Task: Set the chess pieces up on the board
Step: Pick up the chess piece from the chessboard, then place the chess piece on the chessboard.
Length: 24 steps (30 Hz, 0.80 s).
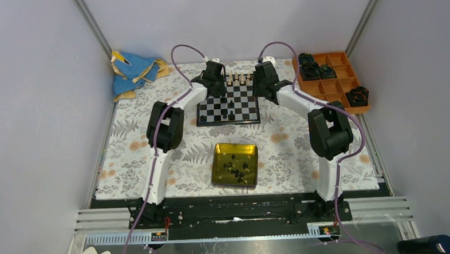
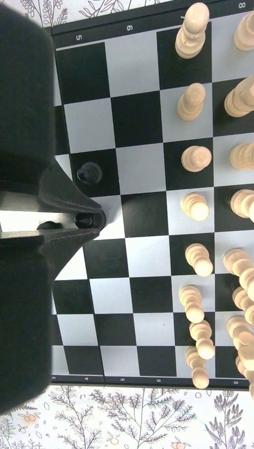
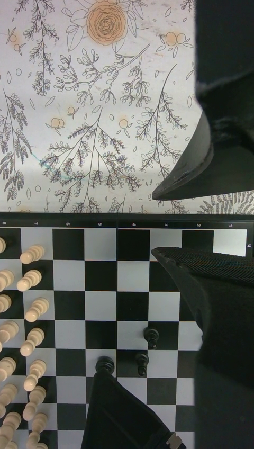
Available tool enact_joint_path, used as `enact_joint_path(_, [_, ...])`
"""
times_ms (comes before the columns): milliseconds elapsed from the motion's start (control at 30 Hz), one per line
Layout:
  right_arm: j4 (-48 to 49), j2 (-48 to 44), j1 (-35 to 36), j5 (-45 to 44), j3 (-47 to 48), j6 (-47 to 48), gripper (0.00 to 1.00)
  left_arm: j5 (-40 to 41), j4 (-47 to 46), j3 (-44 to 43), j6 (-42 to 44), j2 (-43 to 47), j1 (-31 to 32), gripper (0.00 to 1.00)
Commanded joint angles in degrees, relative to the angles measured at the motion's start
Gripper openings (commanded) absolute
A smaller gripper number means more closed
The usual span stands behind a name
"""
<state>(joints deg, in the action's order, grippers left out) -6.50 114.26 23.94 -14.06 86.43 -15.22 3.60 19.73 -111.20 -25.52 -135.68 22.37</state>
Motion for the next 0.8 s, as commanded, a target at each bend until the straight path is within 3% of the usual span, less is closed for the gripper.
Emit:
enact_joint_path(0, [2.15,-3.69,-0.13,-1.11,0.48,0.28,0.44,1.82,0.31,-1.96,1.93,2.1,0.62,0.12])
enact_joint_path(200, [1.93,-3.76,-0.13,-1.28,0.96,0.29,0.44,3.79,0.36,1.39,2.07,6.62,1.07,0.08])
enact_joint_path(500, [1.53,-3.85,-0.15,-1.23,2.2,0.4,0.44,6.95,0.11,12.42,1.4,16.4,1.18,0.0])
enact_joint_path(767, [1.36,-4.0,-0.17,-1.17,2.67,0.45,0.44,7.97,0.38,23.34,1.42,26.02,1.93,0.0])
